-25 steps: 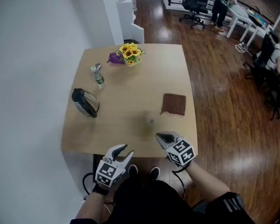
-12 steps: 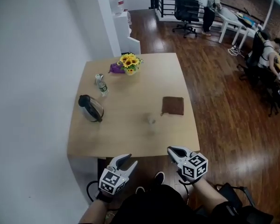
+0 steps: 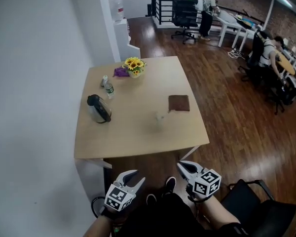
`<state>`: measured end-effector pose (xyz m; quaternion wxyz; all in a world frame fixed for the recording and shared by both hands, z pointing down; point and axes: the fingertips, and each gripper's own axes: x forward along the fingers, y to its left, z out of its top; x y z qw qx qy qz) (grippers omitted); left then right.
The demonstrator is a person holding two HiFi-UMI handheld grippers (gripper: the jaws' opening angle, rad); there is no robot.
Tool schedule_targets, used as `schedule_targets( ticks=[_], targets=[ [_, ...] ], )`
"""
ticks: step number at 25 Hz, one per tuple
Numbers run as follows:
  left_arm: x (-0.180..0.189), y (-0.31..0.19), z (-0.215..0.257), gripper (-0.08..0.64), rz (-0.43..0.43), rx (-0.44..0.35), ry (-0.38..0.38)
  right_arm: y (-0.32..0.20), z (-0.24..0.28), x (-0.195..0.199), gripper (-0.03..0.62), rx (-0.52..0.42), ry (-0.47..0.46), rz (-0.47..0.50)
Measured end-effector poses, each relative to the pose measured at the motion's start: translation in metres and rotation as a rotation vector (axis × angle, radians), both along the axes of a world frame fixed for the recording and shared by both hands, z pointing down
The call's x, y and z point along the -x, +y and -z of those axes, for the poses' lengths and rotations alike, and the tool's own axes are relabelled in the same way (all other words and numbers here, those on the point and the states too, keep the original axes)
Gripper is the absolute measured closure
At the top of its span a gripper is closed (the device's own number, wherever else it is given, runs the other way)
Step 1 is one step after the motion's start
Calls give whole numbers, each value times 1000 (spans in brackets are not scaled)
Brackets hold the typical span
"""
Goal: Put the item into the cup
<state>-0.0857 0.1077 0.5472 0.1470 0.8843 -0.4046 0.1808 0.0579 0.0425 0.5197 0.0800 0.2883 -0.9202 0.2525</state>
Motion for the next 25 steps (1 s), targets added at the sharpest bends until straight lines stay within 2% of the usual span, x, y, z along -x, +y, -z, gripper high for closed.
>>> schedule_targets(
  ticks=[9, 25],
  targets=[
    [5, 43, 8, 423, 1, -26, 7, 71, 2, 1, 584, 15, 0, 2],
    [-34, 54, 19, 423, 6, -44, 26, 95, 25, -21, 584, -55, -11, 55]
  ],
)
